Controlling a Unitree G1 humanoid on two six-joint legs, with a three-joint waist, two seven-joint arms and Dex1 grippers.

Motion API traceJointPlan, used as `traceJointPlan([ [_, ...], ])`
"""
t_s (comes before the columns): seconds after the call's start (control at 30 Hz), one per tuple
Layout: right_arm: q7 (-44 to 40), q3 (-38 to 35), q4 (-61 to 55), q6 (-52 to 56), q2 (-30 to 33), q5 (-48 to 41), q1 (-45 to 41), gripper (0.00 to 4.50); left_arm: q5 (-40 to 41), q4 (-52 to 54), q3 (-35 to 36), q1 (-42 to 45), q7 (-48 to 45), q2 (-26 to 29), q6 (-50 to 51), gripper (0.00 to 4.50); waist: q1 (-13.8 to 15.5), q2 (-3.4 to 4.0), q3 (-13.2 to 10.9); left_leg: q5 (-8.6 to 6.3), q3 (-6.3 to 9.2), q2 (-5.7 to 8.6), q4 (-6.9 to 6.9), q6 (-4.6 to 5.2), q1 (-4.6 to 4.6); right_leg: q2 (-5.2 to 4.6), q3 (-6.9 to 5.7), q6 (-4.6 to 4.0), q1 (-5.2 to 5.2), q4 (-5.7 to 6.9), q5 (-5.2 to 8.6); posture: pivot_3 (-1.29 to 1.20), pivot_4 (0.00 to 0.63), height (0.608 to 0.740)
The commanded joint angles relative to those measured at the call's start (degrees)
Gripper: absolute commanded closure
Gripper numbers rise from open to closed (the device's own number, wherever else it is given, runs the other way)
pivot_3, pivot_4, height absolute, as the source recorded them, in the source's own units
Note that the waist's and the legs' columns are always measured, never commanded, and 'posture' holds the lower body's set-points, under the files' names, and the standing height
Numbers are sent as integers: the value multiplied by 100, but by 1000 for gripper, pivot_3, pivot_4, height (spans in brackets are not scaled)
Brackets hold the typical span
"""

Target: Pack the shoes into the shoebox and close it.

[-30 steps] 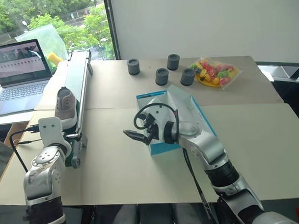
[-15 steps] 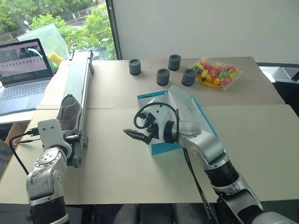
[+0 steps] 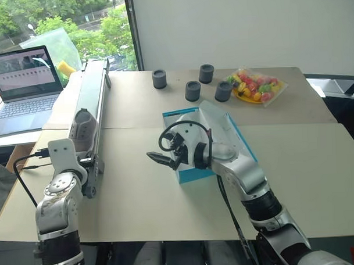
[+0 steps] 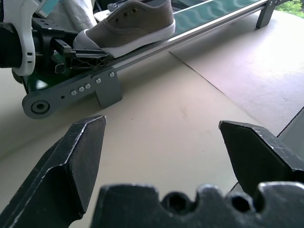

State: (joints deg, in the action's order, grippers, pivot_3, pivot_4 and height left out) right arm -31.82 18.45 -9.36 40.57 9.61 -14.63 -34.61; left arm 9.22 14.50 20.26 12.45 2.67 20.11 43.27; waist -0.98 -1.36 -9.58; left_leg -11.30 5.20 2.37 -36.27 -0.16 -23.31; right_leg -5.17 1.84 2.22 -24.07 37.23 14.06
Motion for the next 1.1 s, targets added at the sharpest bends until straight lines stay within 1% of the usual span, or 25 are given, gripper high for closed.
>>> traceJointPlan([
  [0.03, 285, -499, 68, 106, -329, -235, -190, 0, -391, 559, -360, 149, 158, -64, -840, 1146, 2, 0, 0, 0, -1, 0, 0, 0, 0, 0, 1, 0, 0, 0, 0, 0, 150, 740],
  [0.1, 580, -1109, 374, 639, -708, -666, -360, 0, -154, 732, -484, 222, 77, -400, -1022, 1146, 10, -1, 0, 0, -4, -1, 0, 0, 0, 0, 5, -1, -1, 1, -1, 0, 150, 740],
  [0.2, 1049, -2450, 911, 1478, -1359, -1792, -792, 0, 417, 977, -744, 266, -200, -1027, -951, 1146, 16, -2, 1, 0, -12, -6, -2, 0, -1, 1, 12, 1, 1, -3, -11, 0, 150, 740],
  [0.27, 1500, -3338, 1329, 1845, -1683, -2490, -1135, 0, 937, 1195, -994, 234, -486, -1431, -736, 1146, 19, -2, 1, 0, -18, -8, -2, 0, -2, 2, 18, 2, -1, -3, -12, 0, 150, 740],
  [0.33, 2031, -3938, 1858, 2125, -1795, -2889, -1415, 0, 1656, 1522, -1167, 223, -674, -1902, -485, 1146, 36, -2, 1, -1, -23, -9, -4, 2, -6, 0, 17, 4, -1, -4, -13, 0, 150, 740],
  [0.4, 2227, -4064, 2082, 2309, -1739, -3038, -1501, 0, 2229, 1814, -1243, 304, -695, -2245, -244, 1146, 10, -2, 1, -2, -39, -8, -6, 4, -14, 0, 20, 8, -5, -10, -15, 0, 150, 740],
  [0.5, 2480, -4362, 2163, 2370, -1785, -3417, -1633, 0, 2708, 2037, -1462, 378, -693, -2393, 213, 1146, -85, -2, 1, -8, -68, -17, -6, 14, -19, 10, 45, 9, -19, -6, -15, 0, 150, 740],
  [0.63, 2673, -4344, 2212, 2310, -1724, -3540, -1708, 0, 2803, 2072, -1637, 383, -632, -2267, 385, 1146, -208, -2, 1, -8, -93, -17, -7, 16, -6, 18, 64, 10, -12, 0, -16, 0, 150, 740],
  [0.73, 2920, -4525, 2302, 2104, -1787, -3678, -1786, 0, 2848, 2016, -1650, 409, -609, -2156, 440, 1146, -203, -2, 2, -8, -103, -21, -11, 16, 6, 31, 63, 6, 0, 0, -19, 0, 150, 740],
  [0.8, 2998, -4627, 2328, 2069, -1770, -3854, -1818, 0, 2845, 1943, -1535, 423, -526, -2110, 414, 1146, -187, -2, 1, -8, -104, -23, -16, 16, 4, 34, 62, 7, 2, -1, -20, 0, 150, 740],
  [0.9, 3025, -4515, 2288, 2026, -1565, -3776, -1739, 0, 2688, 1901, -1354, 355, -484, -1881, 300, 1146, -168, -2, 2, -9, -104, -22, -24, 19, -4, 34, 62, 11, -1, -5, -22, 0, 150, 740],
  [1.0, 3046, -4418, 2269, 1993, -1457, -3728, -1669, 0, 2729, 1898, -1223, 331, -436, -1803, 243, 1146, -170, -2, 1, -10, -106, -26, -23, 21, -4, 36, 63, 11, -3, -4, -23, 0, 150, 740],
  [1.1, 3024, -4281, 2198, 1969, -1349, -3612, -1546, 0, 2736, 1792, -742, 36, -399, -1498, 307, 1146, -181, -1, 2, -10, -106, -29, -23, 21, -2, 38, 63, 9, -3, -5, -23, 0, 150, 740],
])
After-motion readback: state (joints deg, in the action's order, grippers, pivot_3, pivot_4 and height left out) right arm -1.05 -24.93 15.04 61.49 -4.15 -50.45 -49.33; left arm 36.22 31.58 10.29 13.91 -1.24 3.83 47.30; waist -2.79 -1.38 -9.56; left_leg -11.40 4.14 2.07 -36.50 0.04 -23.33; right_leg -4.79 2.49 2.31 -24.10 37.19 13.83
